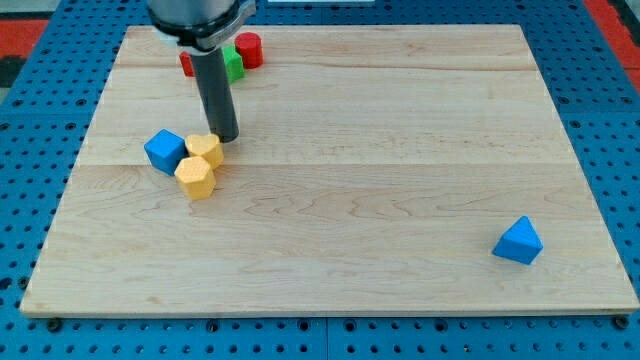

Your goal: Move the blue triangle closer to the group of blocks

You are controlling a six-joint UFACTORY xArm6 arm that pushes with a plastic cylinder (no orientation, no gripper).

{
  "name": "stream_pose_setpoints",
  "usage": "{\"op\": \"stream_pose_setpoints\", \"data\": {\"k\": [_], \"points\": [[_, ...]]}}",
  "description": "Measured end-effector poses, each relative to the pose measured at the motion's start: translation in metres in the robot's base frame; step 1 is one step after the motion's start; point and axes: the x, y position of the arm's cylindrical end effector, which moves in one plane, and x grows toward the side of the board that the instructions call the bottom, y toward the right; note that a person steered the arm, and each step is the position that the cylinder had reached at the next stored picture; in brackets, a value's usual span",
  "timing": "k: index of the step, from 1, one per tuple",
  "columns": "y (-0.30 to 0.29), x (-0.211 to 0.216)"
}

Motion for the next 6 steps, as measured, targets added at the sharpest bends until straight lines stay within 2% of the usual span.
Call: {"op": "stream_pose_setpoints", "data": {"k": [1, 3, 4, 5, 6], "points": [[0.063, 0.001], [0.289, 0.029], [0.377, 0.064], [0.408, 0.131], [0.377, 0.162]]}}
